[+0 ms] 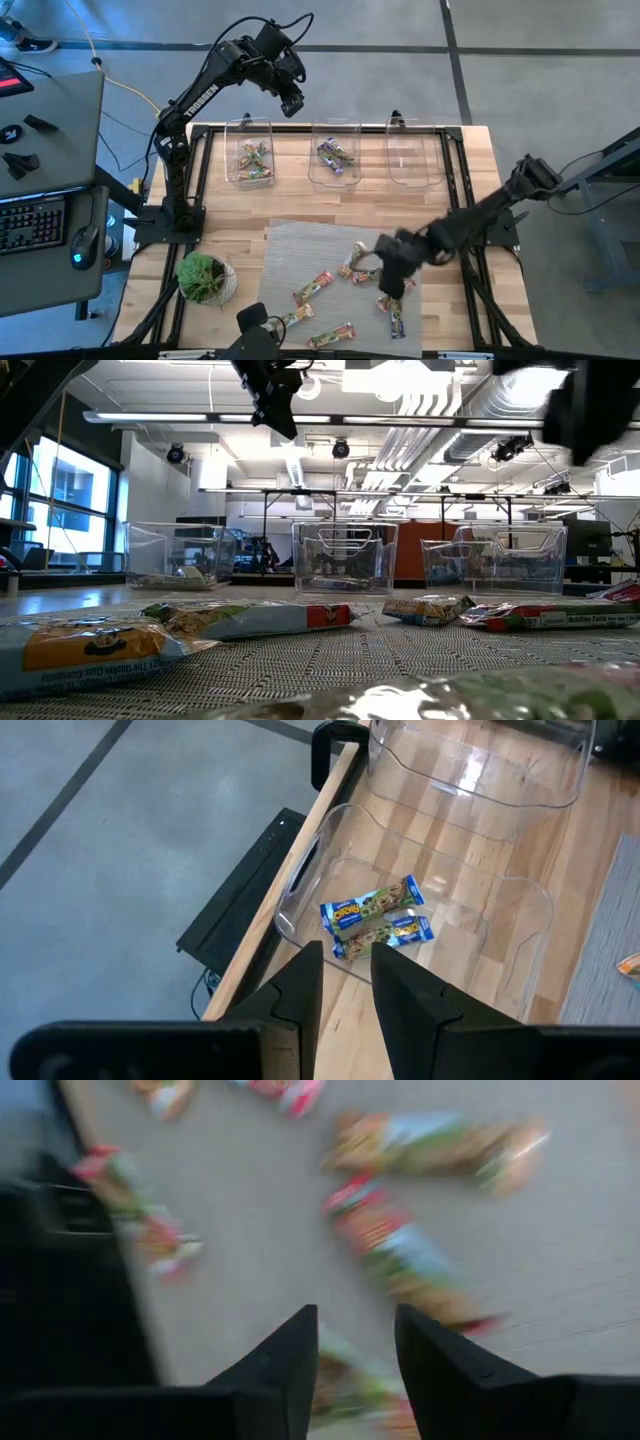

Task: Pick and place Granola Bars by type
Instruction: Put the blue granola bar into the middle transparent bin

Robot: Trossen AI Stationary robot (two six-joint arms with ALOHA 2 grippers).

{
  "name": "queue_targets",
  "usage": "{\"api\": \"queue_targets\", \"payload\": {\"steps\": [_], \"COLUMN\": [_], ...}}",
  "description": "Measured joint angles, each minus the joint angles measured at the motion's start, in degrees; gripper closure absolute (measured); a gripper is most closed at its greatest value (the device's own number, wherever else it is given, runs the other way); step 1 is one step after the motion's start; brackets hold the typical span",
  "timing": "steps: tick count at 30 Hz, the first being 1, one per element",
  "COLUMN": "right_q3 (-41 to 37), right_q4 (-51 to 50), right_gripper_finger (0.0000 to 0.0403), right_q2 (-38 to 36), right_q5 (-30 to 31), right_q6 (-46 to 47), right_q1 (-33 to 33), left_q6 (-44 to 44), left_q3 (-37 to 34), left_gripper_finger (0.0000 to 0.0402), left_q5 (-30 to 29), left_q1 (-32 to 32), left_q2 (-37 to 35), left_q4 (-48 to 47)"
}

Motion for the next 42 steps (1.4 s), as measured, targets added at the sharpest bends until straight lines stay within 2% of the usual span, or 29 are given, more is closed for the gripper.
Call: {"api": "queue_targets", "payload": {"steps": [4, 7, 9, 12, 16, 26, 30, 35, 39, 42], "right_q3": [-8.68, -14.44, -17.30, -19.19, -19.58, -19.61, -19.61, -19.61, -19.61, -19.61], "right_q4": [18.29, 30.38, 34.87, 34.82, 31.10, 23.00, 23.01, 24.22, 27.71, 31.26], "right_gripper_finger": [0.0281, 0.0281, 0.0281, 0.0281, 0.0281, 0.0281, 0.0281, 0.0281, 0.0281, 0.0281], "right_q2": [0.02, 0.02, 0.02, 0.02, 0.02, 0.02, 0.02, 1.63, 4.73, 6.67], "right_q5": [-2.29, 1.16, 2.68, 1.19, -1.70, -0.69, 0.97, 0.25, -0.84, 0.79], "right_q6": [15.22, 27.13, 33.62, 38.46, 39.98, 42.64, 42.18, 42.21, 41.87, 40.98], "right_q1": [5.99, 9.58, 11.31, 13.22, 14.73, 16.04, 16.01, 16.08, 16.18, 16.19], "left_q6": [-0.08, -0.08, -0.08, -0.11, -0.35, -1.16, -1.18, -1.20, -1.20, -1.22], "left_q3": [0.00, 0.00, 0.00, 0.00, 0.00, 0.00, 0.00, 0.00, 0.00, 0.00], "left_gripper_finger": [0.0318, 0.0318, 0.0318, 0.0318, 0.0318, 0.0318, 0.0318, 0.0318, 0.0318, 0.0318], "left_q5": [0.00, 0.02, 0.02, 0.02, 0.06, 0.05, 0.06, 0.04, 0.04, 0.04], "left_q1": [0.00, 0.00, 0.00, 0.00, 0.00, 0.00, 0.00, 0.00, 0.00, 0.00], "left_q2": [0.00, 0.00, 0.00, 0.00, 0.00, 0.00, 0.00, 0.00, 0.00, 0.00], "left_q4": [0.07, 0.09, 0.09, 0.09, 0.07, 0.07, 0.07, 0.07, 0.07, 0.07]}}
